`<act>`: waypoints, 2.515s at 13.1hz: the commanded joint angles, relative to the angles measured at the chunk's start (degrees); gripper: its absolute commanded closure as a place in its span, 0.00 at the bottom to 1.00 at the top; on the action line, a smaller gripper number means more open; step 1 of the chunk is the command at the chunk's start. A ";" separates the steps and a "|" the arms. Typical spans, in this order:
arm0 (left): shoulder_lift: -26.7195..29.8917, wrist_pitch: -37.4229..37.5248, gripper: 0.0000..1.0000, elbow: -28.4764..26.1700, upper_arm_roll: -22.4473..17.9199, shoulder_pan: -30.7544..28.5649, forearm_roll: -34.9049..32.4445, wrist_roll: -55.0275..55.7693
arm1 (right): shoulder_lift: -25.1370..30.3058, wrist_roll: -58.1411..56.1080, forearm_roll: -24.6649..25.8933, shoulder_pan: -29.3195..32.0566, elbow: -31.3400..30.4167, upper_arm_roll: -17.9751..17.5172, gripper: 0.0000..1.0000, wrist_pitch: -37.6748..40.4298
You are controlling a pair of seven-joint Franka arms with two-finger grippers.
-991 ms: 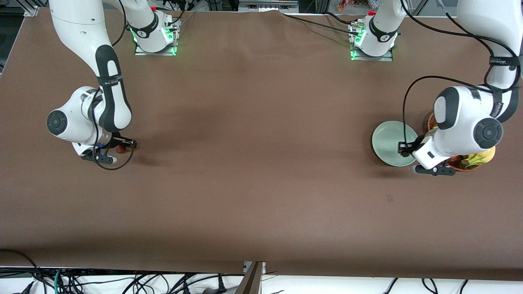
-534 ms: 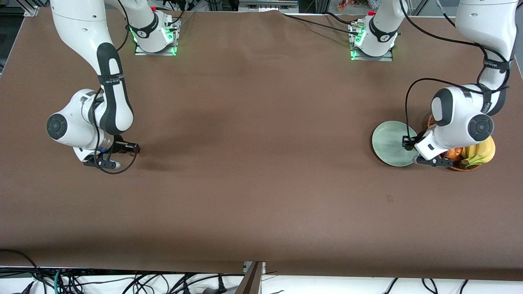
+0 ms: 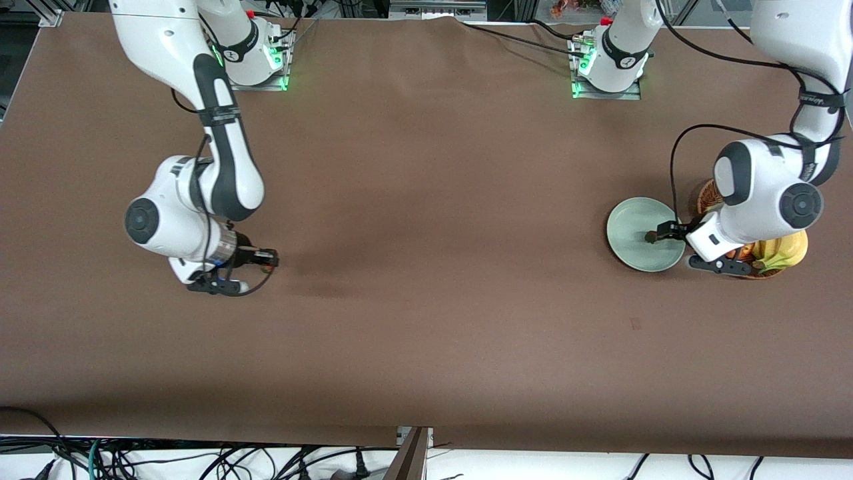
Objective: Collect all strawberries into plate
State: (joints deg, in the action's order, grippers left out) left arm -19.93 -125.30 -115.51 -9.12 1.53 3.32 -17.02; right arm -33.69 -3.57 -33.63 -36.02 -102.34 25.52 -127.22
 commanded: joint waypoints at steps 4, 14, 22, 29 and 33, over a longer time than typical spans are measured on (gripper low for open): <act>6.83 10.76 0.00 7.48 -0.90 0.14 1.78 -1.97 | -11.98 24.35 -0.64 -0.36 20.73 -12.75 0.70 0.66; 6.93 16.31 0.00 11.80 -0.63 0.14 1.78 -1.35 | -24.85 58.66 -0.38 -22.32 32.73 -14.80 0.66 -22.79; 6.93 16.40 0.00 11.10 -0.37 0.23 1.78 -0.91 | -19.24 57.73 1.03 -24.36 32.64 -4.80 0.00 -7.30; 8.24 9.65 0.00 3.73 10.33 0.93 3.36 17.33 | -10.09 25.70 1.12 -21.72 26.24 11.45 0.00 18.39; 12.10 -1.13 0.00 -6.88 21.92 0.93 2.83 32.35 | -4.13 -0.95 1.03 -21.81 9.14 23.06 0.00 20.09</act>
State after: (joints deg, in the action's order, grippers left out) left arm -12.53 -120.13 -114.41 8.45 2.54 5.59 9.24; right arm -43.54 5.59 -33.03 -56.75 -81.36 44.91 -106.17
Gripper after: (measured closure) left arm 0.000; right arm 0.000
